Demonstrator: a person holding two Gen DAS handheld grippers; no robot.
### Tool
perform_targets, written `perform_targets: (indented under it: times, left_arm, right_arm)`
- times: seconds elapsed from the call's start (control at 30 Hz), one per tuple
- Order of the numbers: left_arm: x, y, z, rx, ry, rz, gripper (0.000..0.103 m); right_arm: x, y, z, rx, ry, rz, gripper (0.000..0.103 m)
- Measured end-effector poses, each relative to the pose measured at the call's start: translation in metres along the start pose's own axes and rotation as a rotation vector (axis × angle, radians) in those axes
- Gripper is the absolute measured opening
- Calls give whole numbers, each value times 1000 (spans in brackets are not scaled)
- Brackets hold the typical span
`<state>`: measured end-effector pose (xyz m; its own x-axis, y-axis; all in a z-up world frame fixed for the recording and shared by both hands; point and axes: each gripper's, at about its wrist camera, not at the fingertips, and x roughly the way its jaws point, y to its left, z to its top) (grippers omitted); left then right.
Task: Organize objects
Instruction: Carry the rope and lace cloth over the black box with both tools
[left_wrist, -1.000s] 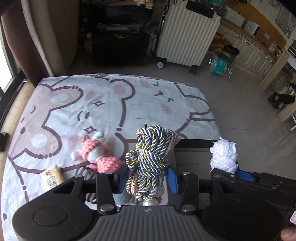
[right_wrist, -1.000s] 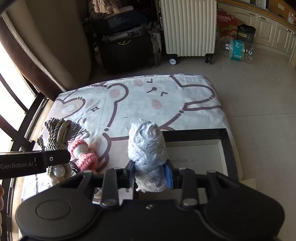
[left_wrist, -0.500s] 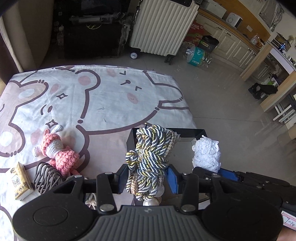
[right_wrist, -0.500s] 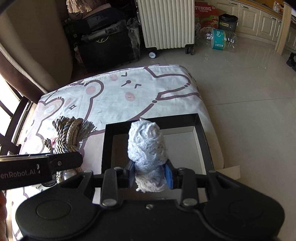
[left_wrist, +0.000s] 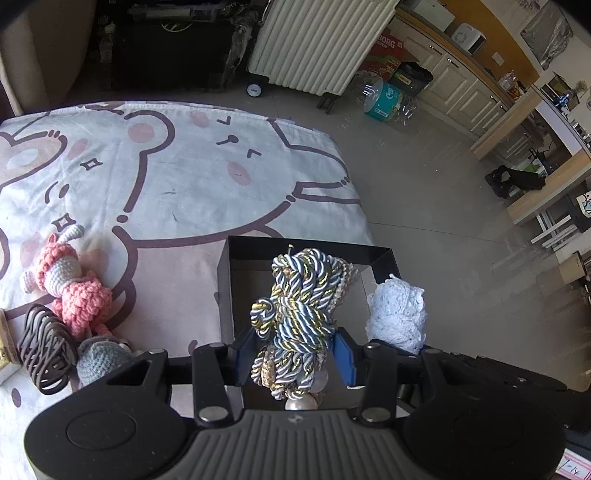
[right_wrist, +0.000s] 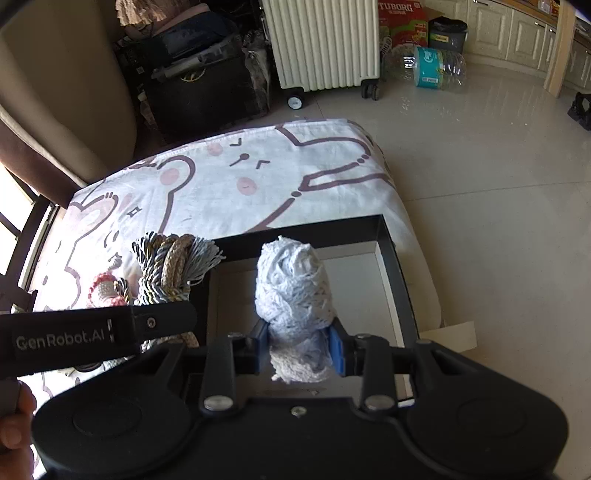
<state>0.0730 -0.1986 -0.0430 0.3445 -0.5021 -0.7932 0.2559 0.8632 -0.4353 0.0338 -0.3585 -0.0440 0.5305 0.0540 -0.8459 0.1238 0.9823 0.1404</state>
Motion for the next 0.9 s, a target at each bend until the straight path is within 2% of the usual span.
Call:
perform_targets:
  times: [0.43, 0.53, 0.67, 0.9]
  left_arm:
    - [39, 6, -9, -73, 134, 1, 47]
    - [41, 7, -9, -67, 136, 16, 48]
    - [35, 10, -7, -80, 125, 6, 62]
    - [23, 11, -1, -56, 83, 69, 64]
  right_arm:
    - [30, -28, -9, 93, 87, 4, 34]
    - [38, -30, -11, 98, 110, 8, 34]
    - [46, -32, -13, 111, 135, 19, 34]
    - [58, -28, -14, 102, 169, 12, 34]
